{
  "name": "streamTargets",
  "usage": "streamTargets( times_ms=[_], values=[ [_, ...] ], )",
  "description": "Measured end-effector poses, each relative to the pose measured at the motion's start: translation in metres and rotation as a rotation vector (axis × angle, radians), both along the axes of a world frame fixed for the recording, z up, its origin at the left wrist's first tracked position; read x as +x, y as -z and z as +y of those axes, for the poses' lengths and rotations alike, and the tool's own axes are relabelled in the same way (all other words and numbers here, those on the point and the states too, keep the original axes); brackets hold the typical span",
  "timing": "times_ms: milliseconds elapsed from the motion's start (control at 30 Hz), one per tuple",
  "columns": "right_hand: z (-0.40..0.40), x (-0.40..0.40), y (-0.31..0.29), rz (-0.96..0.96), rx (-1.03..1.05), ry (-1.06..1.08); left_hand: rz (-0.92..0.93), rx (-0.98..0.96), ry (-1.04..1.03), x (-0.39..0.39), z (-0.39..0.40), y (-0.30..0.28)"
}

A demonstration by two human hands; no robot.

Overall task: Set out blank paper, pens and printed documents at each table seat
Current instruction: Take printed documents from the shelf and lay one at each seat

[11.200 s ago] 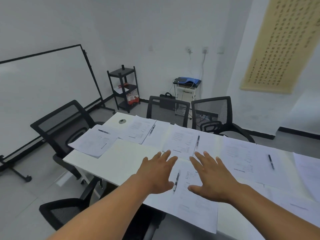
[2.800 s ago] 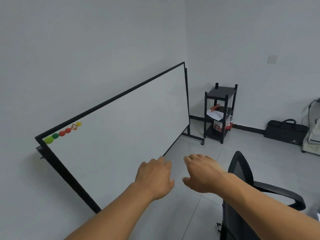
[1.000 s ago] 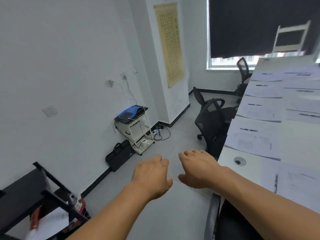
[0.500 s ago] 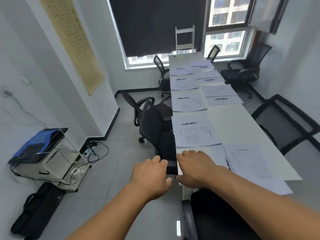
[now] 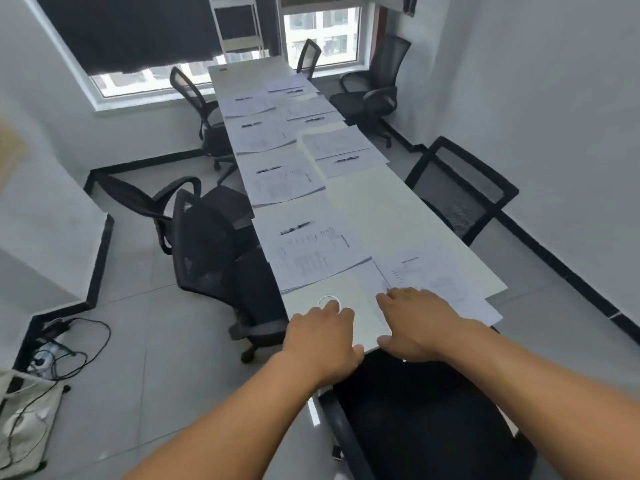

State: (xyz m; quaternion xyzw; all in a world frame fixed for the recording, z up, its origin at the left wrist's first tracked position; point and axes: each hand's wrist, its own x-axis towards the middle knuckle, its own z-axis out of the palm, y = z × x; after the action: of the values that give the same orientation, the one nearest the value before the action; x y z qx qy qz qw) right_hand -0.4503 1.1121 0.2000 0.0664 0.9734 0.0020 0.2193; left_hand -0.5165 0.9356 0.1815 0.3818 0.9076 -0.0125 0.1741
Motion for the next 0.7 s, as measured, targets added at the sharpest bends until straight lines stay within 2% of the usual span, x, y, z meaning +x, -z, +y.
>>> streamTargets(
  times_ms=[400,700],
  values=[
    [0.141,-0.044,0.093,-0.149,-0.079,0.134,-0.166,-0.013,-0.039,-0.049,0.125,0.097],
    [0.195,-0.059,0.162,-0.209,-0.117,0.152,-0.193,-0.039,-0.129,-0.066,0.178,0.159]
  ],
)
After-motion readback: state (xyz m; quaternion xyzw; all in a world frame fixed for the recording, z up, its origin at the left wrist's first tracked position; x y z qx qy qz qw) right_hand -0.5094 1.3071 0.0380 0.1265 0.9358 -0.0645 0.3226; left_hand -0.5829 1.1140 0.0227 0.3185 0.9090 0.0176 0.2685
